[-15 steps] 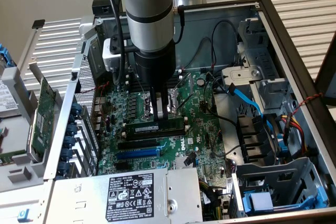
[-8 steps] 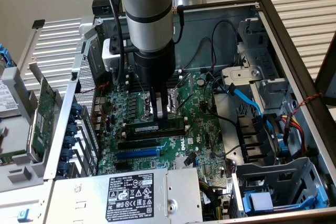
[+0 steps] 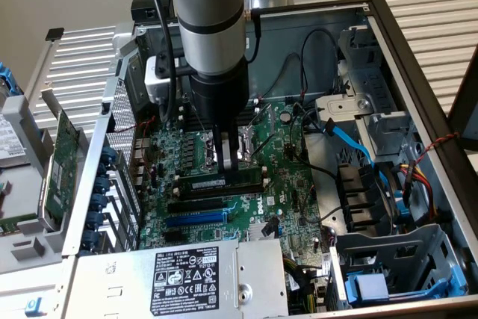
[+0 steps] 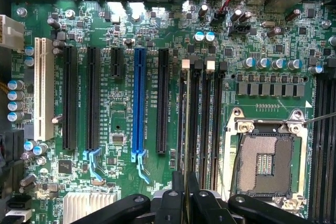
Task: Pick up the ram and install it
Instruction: 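Insert the ram into the slot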
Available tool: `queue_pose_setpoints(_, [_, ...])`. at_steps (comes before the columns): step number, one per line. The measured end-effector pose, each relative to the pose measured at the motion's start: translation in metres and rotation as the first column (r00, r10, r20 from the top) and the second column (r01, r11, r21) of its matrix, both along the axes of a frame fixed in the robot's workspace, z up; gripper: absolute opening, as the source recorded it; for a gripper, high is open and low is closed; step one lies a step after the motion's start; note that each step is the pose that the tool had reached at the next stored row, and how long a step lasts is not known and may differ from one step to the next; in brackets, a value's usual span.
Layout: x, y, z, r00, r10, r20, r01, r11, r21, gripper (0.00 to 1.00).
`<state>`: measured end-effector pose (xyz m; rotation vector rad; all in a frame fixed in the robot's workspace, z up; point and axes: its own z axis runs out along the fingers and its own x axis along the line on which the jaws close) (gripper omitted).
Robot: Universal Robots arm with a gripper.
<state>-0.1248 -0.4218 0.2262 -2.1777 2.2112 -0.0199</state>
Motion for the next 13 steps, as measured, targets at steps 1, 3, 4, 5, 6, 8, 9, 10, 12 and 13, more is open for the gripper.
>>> queue_pose_setpoints(1, [0.0, 0.0, -0.0003, 1.0, 0.0, 0.0001, 0.0, 1.0, 0.0001, 0.14])
queue_pose_setpoints(3, [0.0, 0.0, -0.0008, 1.0, 0.0, 0.0003, 0.0, 1.0, 0.0001, 0.14])
queue_pose_setpoints(4, [0.0, 0.0, -0.001, 1.0, 0.0, 0.0003, 0.0, 1.0, 0.0001, 0.14])
queue_pose_setpoints(5, [0.0, 0.0, -0.0011, 1.0, 0.0, 0.0003, 0.0, 1.0, 0.0, 0.14])
queue_pose_setpoints(6, [0.0, 0.0, -0.0012, 1.0, 0.001, 0.0003, -0.001, 1.0, 0.0001, 0.14])
queue_pose_setpoints(8, [0.0, 0.0, -0.0015, 1.0, 0.001, 0.0005, -0.001, 1.0, 0.0001, 0.15])
queue_pose_setpoints(9, [0.0001, 0.0, -0.0015, 1.0, 0.001, 0.0004, -0.001, 1.0, 0.0, 0.15])
queue_pose_setpoints(10, [0.0, 0.0, -0.0015, 1.0, 0.001, 0.0003, -0.001, 1.0, 0.0, 0.21])
queue_pose_setpoints(12, [0.0001, 0.0, -0.0008, 1.0, 0.001, 0.0004, -0.001, 1.0, 0.0002, 0.28])
queue_pose_setpoints(13, [0.0001, 0.0001, 0.0005, 1.0, 0.001, 0.0005, -0.001, 1.0, 0.0003, 0.28])
